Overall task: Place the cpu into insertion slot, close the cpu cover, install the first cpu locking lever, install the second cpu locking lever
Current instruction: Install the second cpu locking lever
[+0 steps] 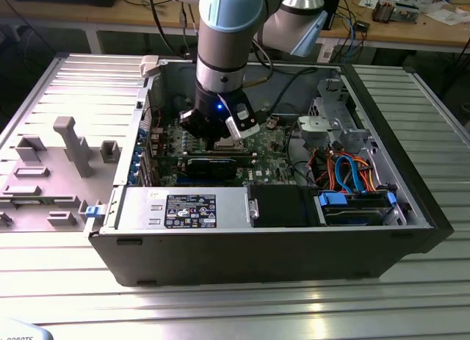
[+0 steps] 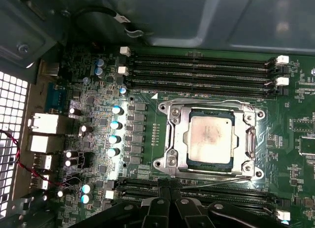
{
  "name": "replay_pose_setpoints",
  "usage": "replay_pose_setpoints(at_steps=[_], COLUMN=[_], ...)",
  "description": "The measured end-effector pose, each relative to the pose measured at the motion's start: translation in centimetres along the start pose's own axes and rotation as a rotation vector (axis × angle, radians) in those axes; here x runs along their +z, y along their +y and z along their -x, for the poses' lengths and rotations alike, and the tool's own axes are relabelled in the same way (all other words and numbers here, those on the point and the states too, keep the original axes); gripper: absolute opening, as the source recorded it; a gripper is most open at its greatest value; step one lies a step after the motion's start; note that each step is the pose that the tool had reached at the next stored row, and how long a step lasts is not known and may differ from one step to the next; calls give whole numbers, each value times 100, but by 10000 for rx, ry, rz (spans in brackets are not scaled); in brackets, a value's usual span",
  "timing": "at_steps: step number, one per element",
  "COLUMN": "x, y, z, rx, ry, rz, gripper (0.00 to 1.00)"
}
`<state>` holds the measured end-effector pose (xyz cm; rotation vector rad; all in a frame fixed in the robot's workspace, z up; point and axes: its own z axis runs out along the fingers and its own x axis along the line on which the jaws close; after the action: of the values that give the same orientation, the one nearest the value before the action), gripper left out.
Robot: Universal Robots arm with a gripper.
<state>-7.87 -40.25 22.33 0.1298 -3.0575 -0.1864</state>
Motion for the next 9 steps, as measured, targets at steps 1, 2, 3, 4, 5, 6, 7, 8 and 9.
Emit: replay_pose_setpoints(at_steps=[1,2,3,4,5,6,7,8,9], x=[1,1,2,3,3,3,3,3,4], y=[0,0,0,0,0,0,-1,-1,-1], z=[0,0,0,0,0,0,0,0,0], rx=[-1,0,0,0,0,0,0,0,0], ry=[0,0,-1,-1,-1,-1,-1,0,-1], rz=[1,0,1,1,1,1,1,0,1], gripper=[11,11,11,11,11,11,11,11,11])
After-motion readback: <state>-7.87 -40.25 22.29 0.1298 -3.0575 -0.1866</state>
